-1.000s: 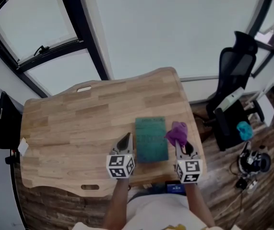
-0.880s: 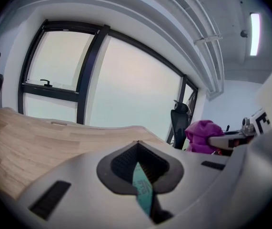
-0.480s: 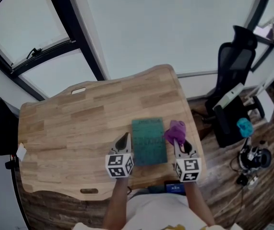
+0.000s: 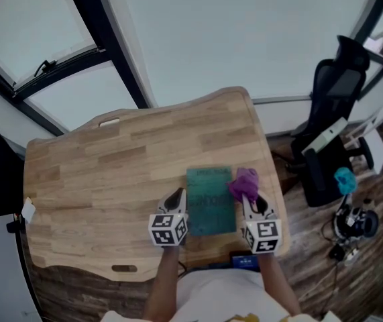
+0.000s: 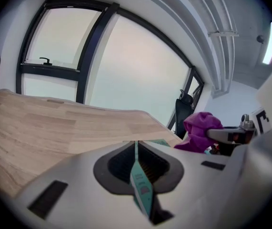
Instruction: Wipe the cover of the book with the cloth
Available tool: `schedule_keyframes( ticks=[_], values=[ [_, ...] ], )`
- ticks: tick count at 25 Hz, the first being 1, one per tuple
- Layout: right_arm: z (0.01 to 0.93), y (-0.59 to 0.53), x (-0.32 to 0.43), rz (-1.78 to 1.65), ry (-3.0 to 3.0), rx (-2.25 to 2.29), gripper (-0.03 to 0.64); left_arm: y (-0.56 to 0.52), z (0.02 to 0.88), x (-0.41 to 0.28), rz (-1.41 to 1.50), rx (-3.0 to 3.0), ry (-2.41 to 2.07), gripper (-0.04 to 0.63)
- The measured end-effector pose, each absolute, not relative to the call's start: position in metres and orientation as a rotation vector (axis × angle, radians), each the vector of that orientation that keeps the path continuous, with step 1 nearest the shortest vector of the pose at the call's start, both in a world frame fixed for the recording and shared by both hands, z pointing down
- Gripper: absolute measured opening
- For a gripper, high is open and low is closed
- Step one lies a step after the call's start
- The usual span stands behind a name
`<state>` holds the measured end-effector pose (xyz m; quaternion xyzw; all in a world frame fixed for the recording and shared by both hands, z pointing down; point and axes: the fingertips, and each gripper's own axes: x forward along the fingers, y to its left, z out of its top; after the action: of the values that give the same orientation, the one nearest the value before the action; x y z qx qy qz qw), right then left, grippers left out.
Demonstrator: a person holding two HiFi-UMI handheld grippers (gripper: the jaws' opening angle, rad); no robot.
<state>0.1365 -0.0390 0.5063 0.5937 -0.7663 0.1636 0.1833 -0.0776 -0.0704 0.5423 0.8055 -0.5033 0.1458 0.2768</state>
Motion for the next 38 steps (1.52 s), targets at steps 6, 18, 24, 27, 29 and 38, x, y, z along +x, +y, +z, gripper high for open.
schedule_keyframes(
  ticks=[6, 18, 24, 27, 29, 38],
  values=[
    [0.524, -0.049, 0.13, 0.494, -2.159, 1.626, 0.064, -0.069, 0.571, -0.069, 0.412, 2.09, -1.228, 0.051],
    [0.544, -0.074, 0.111, 0.533, -2.164, 1.505, 0.064, -0.069, 0.607, -0.059, 0.476, 2.009, -1.113, 0.121],
    [0.563, -0.085, 0.095, 0.569, -2.19, 1.414, 0.064, -0.073, 0.614, -0.062, 0.451, 1.984, -1.132, 0.121],
    [0.574, -0.085, 0.09, 0.621, -2.179, 1.359, 0.064, -0.072, 0.614, -0.061, 0.422, 1.977, -1.128, 0.12],
    [0.579, -0.084, 0.089, 0.645, -2.168, 1.331, 0.064, -0.07, 0.615, -0.061, 0.402, 1.963, -1.115, 0.12],
    [0.585, -0.091, 0.08, 0.65, -2.157, 1.259, 0.064, -0.07, 0.615, -0.057, 0.349, 1.961, -1.073, 0.098]
  ],
)
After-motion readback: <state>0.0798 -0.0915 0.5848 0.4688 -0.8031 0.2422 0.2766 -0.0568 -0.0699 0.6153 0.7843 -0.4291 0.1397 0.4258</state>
